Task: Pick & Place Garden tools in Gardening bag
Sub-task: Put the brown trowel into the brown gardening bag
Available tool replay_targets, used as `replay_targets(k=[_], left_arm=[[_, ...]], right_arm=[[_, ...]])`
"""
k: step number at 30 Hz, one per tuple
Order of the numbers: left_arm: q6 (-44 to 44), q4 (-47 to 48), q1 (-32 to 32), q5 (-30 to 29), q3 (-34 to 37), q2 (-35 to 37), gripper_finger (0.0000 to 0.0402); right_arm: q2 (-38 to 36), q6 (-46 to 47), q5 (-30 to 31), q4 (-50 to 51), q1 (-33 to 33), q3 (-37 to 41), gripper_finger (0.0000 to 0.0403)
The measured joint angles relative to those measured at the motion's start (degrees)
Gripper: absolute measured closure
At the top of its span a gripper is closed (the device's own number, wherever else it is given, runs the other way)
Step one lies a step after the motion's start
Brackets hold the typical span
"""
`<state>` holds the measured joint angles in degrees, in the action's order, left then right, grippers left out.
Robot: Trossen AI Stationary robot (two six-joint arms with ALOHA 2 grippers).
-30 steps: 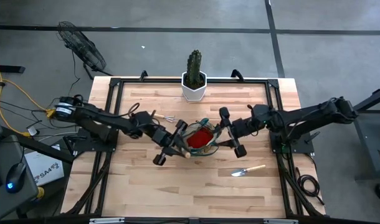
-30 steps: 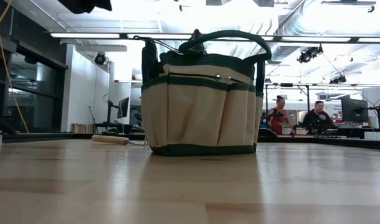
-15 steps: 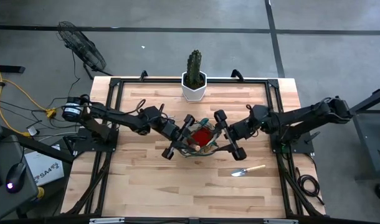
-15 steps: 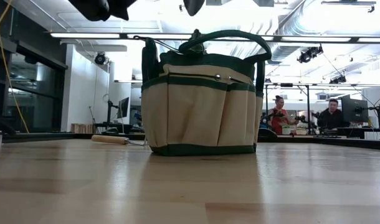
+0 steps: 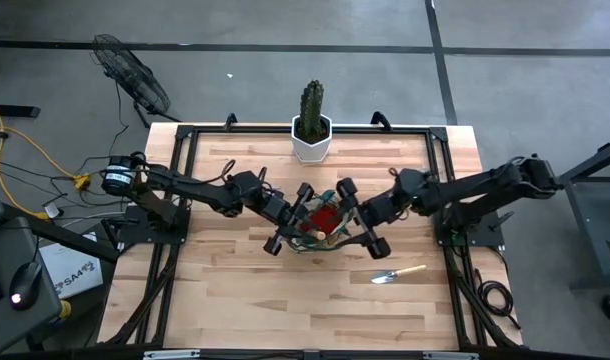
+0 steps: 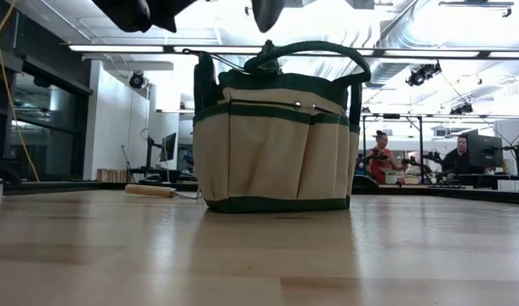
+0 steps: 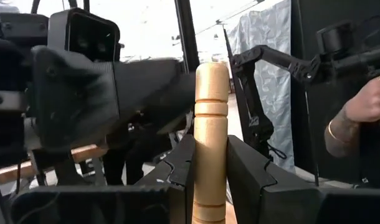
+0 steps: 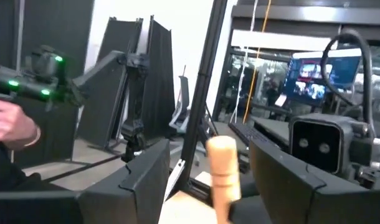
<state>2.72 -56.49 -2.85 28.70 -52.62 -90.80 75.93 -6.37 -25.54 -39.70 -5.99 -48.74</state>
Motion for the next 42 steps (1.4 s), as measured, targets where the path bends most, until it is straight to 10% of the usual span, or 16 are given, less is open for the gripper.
replay_targets(k=[42], left_arm=[[-0.26,2.24,0.35,0.51,0.00,-0.26,0.0343]], right_arm=[[4.67,-1.84,1.45,1.86,-1.15,-2.85,0.0234]])
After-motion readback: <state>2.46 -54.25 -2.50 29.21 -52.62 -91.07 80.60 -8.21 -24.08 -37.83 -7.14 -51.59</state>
